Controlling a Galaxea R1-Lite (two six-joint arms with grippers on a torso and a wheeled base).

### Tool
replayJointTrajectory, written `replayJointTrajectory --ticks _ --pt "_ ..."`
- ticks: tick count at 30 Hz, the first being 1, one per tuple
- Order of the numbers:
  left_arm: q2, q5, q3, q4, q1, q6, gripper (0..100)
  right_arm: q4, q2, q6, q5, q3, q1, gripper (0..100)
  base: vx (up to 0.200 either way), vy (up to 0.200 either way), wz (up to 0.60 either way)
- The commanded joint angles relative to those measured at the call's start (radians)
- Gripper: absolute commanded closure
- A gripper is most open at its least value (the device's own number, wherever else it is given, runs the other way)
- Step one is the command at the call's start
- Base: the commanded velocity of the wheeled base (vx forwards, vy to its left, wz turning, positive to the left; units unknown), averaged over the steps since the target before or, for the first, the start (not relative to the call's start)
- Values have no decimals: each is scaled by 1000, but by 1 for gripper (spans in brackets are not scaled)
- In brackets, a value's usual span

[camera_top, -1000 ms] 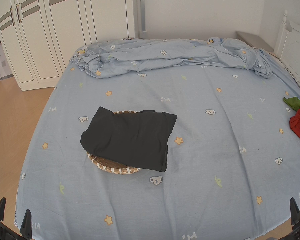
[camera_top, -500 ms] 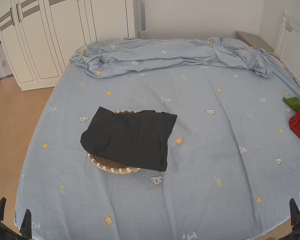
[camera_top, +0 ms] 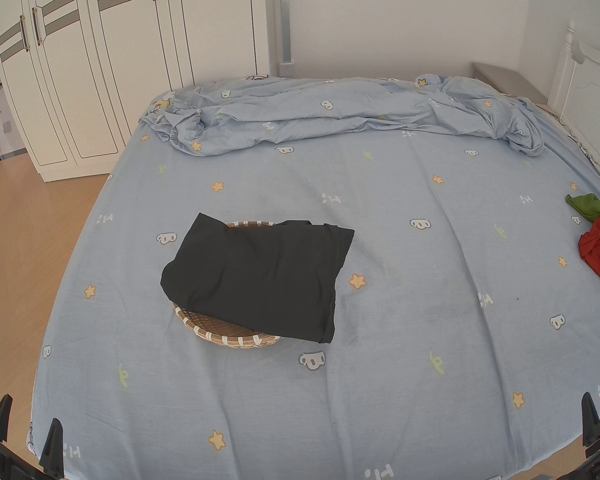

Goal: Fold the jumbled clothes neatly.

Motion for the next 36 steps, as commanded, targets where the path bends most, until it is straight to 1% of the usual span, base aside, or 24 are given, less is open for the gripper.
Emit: replayJointTrajectory --ticks 1,3,5,6,8,9,10,12,13,14,16,19,21,23,24,25,27,31,36 --pt "-16 0 17 0 1 0 0 11 -15 -6 7 -1 0 0 0 0 0" --pt "-16 0 17 0 1 0 0 17 -12 20 2 -5 0 0 0 0 0" --pt "-16 0 17 0 1 0 0 17 14 103 4 -5 5 0 0 0 0" --pt "-16 0 17 0 1 0 0 12 -11 116 22 -1 0 0 0 0 0" --pt "-16 0 17 0 1 0 0 3 -14 -35 45 1 -2 0 0 0 0" --pt "-16 0 17 0 1 0 0 -2 -12 -82 44 -2 -2 0 0 0 0" --pt "-16 0 17 0 1 0 0 3 -12 -75 44 -4 -2 0 0 0 0" --pt "-16 0 17 -2 1 0 0 25 -12 32 74 -8 0 0 0 0 0" --pt "-16 0 17 0 1 0 0 34 -14 90 107 -10 0 0 0 0 0" --pt "-16 0 17 0 1 0 0 32 -14 109 124 -10 0 0 0 0 0" --pt "-16 0 17 0 1 0 0 25 -15 118 131 -8 0 0 0 0 0" --pt "-16 0 17 -2 1 0 0 23 -15 123 122 -8 0 0 0 0 0" --pt "-16 0 17 0 1 0 0 21 -14 109 82 -5 0 0 0 0 0" --pt "-16 0 17 -2 1 0 0 3 -14 63 35 -1 0 0 0 0 0" --pt "-16 0 17 0 1 0 0 -6 -14 30 24 1 0 0 0 0 0" --pt "-16 0 17 0 1 0 0 -12 -14 9 24 2 0 0 0 0 0" --pt "-16 0 17 0 1 0 0 -14 -14 -5 22 4 0 0 0 0 0" --pt "-16 2 17 -2 1 0 0 -54 -14 -16 30 18 0 0 0 0 0" --pt "-16 2 17 0 1 0 0 -49 -14 -19 21 18 0 0 0 0 0"
